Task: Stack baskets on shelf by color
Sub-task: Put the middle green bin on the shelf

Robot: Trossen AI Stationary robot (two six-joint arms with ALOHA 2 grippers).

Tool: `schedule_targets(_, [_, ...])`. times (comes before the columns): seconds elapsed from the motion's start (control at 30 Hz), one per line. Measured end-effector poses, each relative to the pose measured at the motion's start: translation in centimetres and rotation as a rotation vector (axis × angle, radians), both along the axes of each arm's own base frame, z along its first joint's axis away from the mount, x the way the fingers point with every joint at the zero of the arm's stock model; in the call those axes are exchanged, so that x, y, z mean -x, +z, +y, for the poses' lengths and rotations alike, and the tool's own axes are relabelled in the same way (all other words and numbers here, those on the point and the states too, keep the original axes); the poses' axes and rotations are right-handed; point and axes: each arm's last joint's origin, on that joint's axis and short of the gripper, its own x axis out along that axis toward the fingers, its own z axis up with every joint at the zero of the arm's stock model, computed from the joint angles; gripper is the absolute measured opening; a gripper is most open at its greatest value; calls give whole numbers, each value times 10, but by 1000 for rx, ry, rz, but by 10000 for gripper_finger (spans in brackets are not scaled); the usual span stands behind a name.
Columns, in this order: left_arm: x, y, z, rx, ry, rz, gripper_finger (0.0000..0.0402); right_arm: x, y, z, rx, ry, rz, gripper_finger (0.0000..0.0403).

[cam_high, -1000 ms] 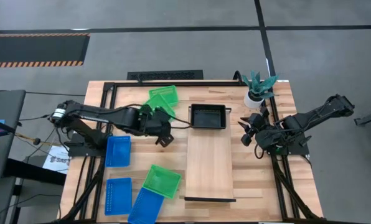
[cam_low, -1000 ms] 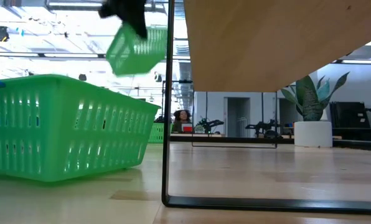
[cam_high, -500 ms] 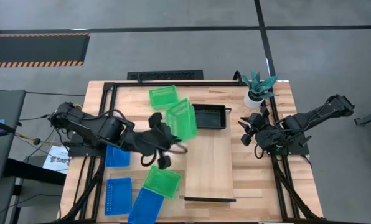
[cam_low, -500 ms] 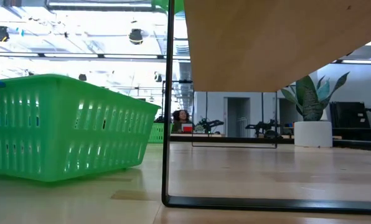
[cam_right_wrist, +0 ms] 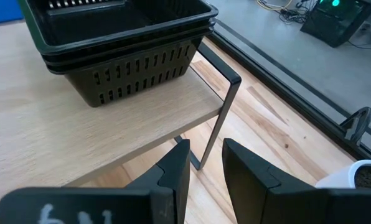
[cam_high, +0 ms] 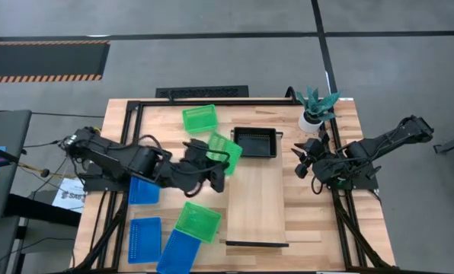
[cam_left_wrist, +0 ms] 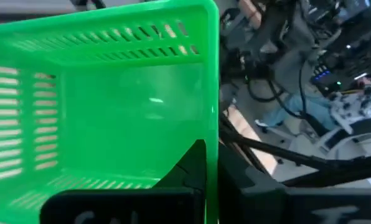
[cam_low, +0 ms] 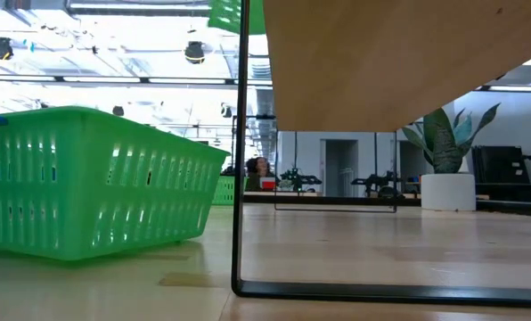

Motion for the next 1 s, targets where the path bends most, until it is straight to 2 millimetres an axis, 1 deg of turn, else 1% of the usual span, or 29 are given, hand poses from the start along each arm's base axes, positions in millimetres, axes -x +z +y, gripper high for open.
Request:
schedule_targets(0.17, [-28,-30,-7,113,12,46,0,1,-1,0,-6,12,24,118])
schedule_targets(0.23, [-36,-37,-8,149,8,45,0,1,-1,0,-8,12,24,118])
schedule_targets(0.33, [-46,-41,-4,203,-2,30,0,1,-2,0,-9,14,28,118])
schedule_targets(0.4, [-49,-40,-3,234,-17,4,0,1,-2,0,-9,15,29,118])
schedule_targets(0.53, [-51,-37,2,246,8,-24,0,1,-2,0,-9,15,29,118])
schedule_targets(0.7, [-52,-39,8,245,-5,3,4,1,-2,0,-9,15,29,118])
schedule_targets(0.83, [-57,-46,11,239,0,29,23,1,-2,0,-9,15,30,118])
schedule_targets(1.0, [-65,-47,10,266,-23,-9,60,1,-2,0,-8,16,30,118])
